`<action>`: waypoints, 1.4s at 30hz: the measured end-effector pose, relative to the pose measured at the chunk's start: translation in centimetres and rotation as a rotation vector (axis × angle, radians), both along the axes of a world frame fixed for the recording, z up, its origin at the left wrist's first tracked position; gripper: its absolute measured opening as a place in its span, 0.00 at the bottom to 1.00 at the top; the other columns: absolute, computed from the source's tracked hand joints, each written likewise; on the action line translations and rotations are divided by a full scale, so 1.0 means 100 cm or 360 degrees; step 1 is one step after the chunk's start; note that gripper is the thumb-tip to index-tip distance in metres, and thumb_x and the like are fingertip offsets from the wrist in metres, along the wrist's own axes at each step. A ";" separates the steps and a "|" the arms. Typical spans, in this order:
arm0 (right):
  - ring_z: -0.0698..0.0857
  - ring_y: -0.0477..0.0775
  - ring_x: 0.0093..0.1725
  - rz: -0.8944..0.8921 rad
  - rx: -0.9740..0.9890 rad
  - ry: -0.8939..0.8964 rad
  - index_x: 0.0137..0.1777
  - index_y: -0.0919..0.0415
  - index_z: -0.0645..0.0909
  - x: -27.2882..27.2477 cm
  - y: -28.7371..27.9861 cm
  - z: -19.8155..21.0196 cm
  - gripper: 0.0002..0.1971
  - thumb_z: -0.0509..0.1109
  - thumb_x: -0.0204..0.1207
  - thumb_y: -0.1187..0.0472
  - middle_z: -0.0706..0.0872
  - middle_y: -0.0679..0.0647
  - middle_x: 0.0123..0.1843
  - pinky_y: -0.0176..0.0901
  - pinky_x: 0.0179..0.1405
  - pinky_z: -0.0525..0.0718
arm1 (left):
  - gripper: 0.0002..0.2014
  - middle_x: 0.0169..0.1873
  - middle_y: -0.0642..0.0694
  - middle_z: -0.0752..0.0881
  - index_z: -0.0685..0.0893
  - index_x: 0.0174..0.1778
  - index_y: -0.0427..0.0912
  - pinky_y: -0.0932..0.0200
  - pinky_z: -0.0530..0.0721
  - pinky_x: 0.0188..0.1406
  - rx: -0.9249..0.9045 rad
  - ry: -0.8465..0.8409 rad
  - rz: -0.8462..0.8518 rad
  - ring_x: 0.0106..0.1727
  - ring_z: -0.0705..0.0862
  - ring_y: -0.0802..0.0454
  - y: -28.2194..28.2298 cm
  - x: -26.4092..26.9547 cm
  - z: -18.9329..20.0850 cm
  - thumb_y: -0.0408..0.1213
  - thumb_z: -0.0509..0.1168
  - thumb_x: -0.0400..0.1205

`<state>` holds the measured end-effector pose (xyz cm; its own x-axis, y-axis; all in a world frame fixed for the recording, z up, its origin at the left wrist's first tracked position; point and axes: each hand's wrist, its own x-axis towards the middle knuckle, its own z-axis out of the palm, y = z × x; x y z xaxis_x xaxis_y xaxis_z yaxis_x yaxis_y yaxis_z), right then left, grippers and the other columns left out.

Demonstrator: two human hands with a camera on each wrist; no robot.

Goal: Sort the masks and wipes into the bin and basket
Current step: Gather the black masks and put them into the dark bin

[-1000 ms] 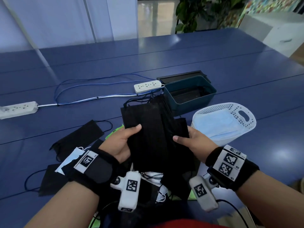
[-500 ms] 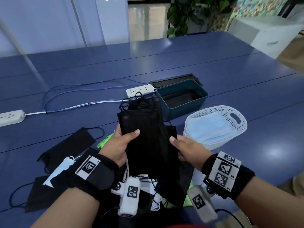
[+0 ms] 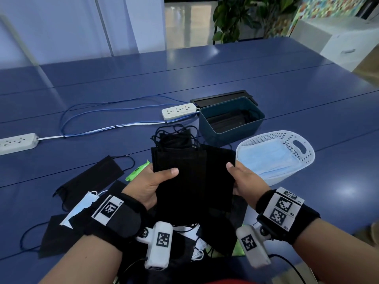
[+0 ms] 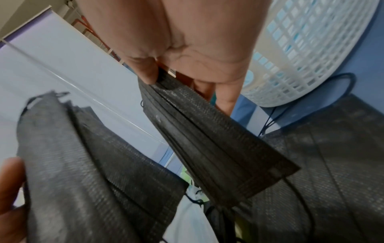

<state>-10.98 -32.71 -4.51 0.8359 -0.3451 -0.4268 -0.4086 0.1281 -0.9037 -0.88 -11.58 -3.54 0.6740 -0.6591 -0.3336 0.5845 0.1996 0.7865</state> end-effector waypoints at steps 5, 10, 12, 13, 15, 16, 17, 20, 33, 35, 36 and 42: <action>0.88 0.46 0.51 -0.0017 0.0138 0.0027 0.56 0.46 0.81 0.000 0.001 0.002 0.13 0.54 0.86 0.53 0.89 0.46 0.52 0.48 0.54 0.84 | 0.22 0.47 0.39 0.91 0.85 0.53 0.35 0.56 0.88 0.45 0.0019 -0.0072 -0.0103 0.48 0.90 0.45 -0.007 -0.004 -0.002 0.29 0.75 0.62; 0.85 0.58 0.59 0.0018 0.0180 0.0065 0.59 0.47 0.80 0.000 0.006 0.005 0.14 0.53 0.86 0.51 0.87 0.56 0.57 0.64 0.65 0.80 | 0.28 0.48 0.40 0.91 0.84 0.55 0.36 0.56 0.87 0.48 0.0090 -0.0192 -0.0264 0.49 0.89 0.46 -0.010 -0.008 -0.004 0.35 0.76 0.57; 0.84 0.56 0.61 0.0066 0.0242 0.0040 0.61 0.47 0.79 0.001 0.011 0.008 0.15 0.52 0.86 0.50 0.86 0.56 0.62 0.64 0.66 0.79 | 0.30 0.50 0.39 0.90 0.83 0.58 0.35 0.55 0.87 0.50 0.0152 -0.0234 -0.0285 0.51 0.89 0.45 -0.014 -0.009 -0.005 0.36 0.77 0.58; 0.84 0.54 0.63 0.0096 0.0283 0.0021 0.64 0.47 0.77 0.002 0.014 0.009 0.16 0.51 0.86 0.49 0.85 0.54 0.65 0.62 0.68 0.78 | 0.32 0.52 0.37 0.89 0.81 0.60 0.35 0.54 0.87 0.53 0.0188 -0.0250 -0.0254 0.53 0.88 0.44 -0.016 -0.009 -0.007 0.36 0.77 0.58; 0.82 0.49 0.66 0.0168 0.0388 -0.0024 0.70 0.47 0.74 0.003 0.017 0.011 0.19 0.47 0.86 0.47 0.84 0.49 0.67 0.59 0.71 0.75 | 0.37 0.58 0.35 0.87 0.77 0.66 0.35 0.51 0.85 0.58 0.0250 -0.0263 -0.0153 0.57 0.87 0.42 -0.019 -0.008 -0.012 0.35 0.78 0.59; 0.80 0.48 0.68 0.0219 0.0426 -0.0035 0.72 0.47 0.73 0.003 0.017 0.012 0.21 0.45 0.86 0.45 0.83 0.47 0.68 0.58 0.72 0.74 | 0.37 0.59 0.34 0.86 0.76 0.67 0.35 0.50 0.85 0.59 0.0271 -0.0270 -0.0104 0.58 0.86 0.42 -0.020 -0.008 -0.014 0.33 0.78 0.60; 0.79 0.48 0.69 0.0283 0.0444 -0.0034 0.72 0.46 0.72 0.002 0.017 0.014 0.23 0.44 0.85 0.42 0.82 0.47 0.69 0.58 0.73 0.72 | 0.35 0.59 0.34 0.86 0.76 0.67 0.35 0.51 0.85 0.59 0.0296 -0.0274 -0.0071 0.58 0.86 0.42 -0.020 -0.007 -0.016 0.31 0.77 0.62; 0.79 0.48 0.71 0.0428 0.0395 -0.0059 0.68 0.42 0.75 0.000 0.021 0.013 0.34 0.47 0.70 0.25 0.81 0.46 0.70 0.56 0.72 0.74 | 0.27 0.54 0.36 0.88 0.80 0.62 0.33 0.53 0.86 0.56 0.0347 -0.0240 -0.0076 0.54 0.87 0.42 -0.019 -0.008 -0.020 0.29 0.74 0.65; 0.86 0.47 0.57 0.0423 0.0032 -0.0672 0.61 0.60 0.80 0.009 0.030 0.029 0.33 0.79 0.60 0.40 0.89 0.47 0.52 0.36 0.57 0.81 | 0.30 0.53 0.42 0.89 0.81 0.60 0.39 0.58 0.85 0.55 0.0202 -0.0644 0.0069 0.55 0.88 0.48 -0.024 -0.011 0.009 0.40 0.79 0.62; 0.84 0.44 0.49 0.0279 -0.0088 -0.0592 0.53 0.56 0.79 0.013 0.025 0.023 0.29 0.78 0.57 0.40 0.86 0.42 0.45 0.39 0.54 0.79 | 0.23 0.50 0.50 0.87 0.82 0.47 0.52 0.60 0.84 0.56 0.0268 -0.0768 0.0062 0.52 0.86 0.55 -0.024 -0.005 0.010 0.45 0.78 0.58; 0.84 0.42 0.47 0.0252 -0.0161 -0.0530 0.50 0.53 0.77 0.014 0.022 0.018 0.26 0.78 0.57 0.41 0.85 0.42 0.45 0.41 0.55 0.79 | 0.21 0.47 0.53 0.86 0.80 0.43 0.55 0.58 0.82 0.56 0.0345 -0.0832 0.0032 0.51 0.84 0.57 -0.023 -0.002 0.008 0.47 0.78 0.57; 0.82 0.38 0.60 0.0426 -0.0390 -0.0261 0.64 0.47 0.68 0.008 0.016 0.000 0.33 0.81 0.63 0.48 0.84 0.42 0.59 0.40 0.63 0.79 | 0.27 0.47 0.57 0.87 0.78 0.54 0.55 0.67 0.79 0.52 0.0737 -0.1095 -0.0209 0.51 0.85 0.64 -0.020 0.001 -0.003 0.49 0.77 0.59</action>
